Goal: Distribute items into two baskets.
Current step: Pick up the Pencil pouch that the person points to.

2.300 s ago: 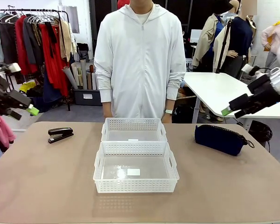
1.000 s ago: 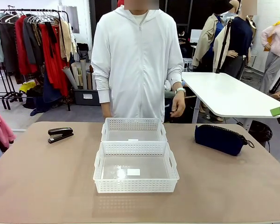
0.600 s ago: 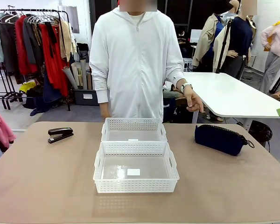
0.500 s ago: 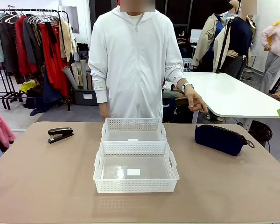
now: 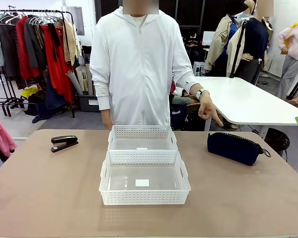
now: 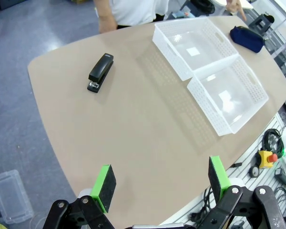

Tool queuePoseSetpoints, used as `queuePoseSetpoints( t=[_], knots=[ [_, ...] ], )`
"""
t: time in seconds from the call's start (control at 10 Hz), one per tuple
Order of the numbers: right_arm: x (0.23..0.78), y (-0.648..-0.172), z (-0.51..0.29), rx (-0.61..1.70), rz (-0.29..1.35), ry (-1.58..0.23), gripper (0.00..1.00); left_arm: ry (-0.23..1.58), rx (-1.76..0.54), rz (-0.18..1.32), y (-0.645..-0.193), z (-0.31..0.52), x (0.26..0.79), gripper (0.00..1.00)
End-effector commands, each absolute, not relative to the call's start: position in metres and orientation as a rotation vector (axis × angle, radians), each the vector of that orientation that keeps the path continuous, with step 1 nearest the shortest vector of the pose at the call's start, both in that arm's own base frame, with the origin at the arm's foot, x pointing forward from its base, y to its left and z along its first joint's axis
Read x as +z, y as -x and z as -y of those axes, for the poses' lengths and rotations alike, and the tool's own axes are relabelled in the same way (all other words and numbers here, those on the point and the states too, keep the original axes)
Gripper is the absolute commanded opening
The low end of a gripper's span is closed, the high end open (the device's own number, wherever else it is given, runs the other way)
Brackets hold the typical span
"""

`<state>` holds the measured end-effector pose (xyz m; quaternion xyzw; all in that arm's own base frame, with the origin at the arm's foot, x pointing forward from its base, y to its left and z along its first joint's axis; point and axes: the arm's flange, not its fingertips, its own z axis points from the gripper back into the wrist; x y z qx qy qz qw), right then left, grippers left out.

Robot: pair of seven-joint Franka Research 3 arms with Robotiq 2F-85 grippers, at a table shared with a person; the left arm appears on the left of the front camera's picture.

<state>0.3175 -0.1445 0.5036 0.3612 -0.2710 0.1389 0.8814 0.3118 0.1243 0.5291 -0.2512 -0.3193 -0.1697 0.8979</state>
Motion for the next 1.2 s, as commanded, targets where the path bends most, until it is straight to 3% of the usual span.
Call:
queuePoseSetpoints(
  t=[0.0,0.9,1.1],
  knots=[
    [0.505,-0.318,0.144,0.291,0.568,-0.751,1.00,0.521,-0.351,0.661,-0.312,-0.125,0.529,1.00],
    [0.504,-0.318,0.144,0.289,0.564,-0.750,1.00,0.521,-0.351,0.661,-0.312,-0.125,0.529,1.00],
    [0.503,-0.346,0.137,0.335,0.508,-0.688,1.00,0.521,-0.351,0.661,-0.312,-0.125,0.529,1.00]
  ],
)
